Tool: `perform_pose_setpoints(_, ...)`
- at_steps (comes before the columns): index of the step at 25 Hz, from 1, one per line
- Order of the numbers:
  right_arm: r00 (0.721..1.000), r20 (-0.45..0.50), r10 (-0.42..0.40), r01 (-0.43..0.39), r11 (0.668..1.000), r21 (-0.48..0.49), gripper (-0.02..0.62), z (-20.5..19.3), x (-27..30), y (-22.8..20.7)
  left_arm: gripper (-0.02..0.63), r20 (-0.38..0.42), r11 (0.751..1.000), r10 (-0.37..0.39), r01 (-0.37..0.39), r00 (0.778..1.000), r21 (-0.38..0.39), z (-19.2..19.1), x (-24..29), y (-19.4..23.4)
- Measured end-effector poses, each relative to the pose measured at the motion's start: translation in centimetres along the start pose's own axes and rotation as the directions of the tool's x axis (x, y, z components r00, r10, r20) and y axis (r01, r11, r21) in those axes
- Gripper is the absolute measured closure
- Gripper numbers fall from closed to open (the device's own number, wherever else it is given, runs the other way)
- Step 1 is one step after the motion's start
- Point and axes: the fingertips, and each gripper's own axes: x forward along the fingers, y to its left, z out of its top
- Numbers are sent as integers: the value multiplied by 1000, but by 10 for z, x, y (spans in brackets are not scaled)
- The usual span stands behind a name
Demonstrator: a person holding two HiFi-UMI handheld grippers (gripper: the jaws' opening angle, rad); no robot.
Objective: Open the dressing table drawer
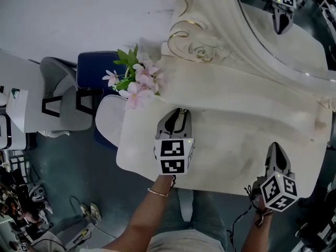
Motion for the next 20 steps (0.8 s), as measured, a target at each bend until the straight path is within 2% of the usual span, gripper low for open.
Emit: perform_pose_setpoints(20, 1000, 1, 11, -11, 1000, -7, 588, -3, -4, 7, 499, -4, 1000, -7, 7, 1000, 9, -3, -8, -2)
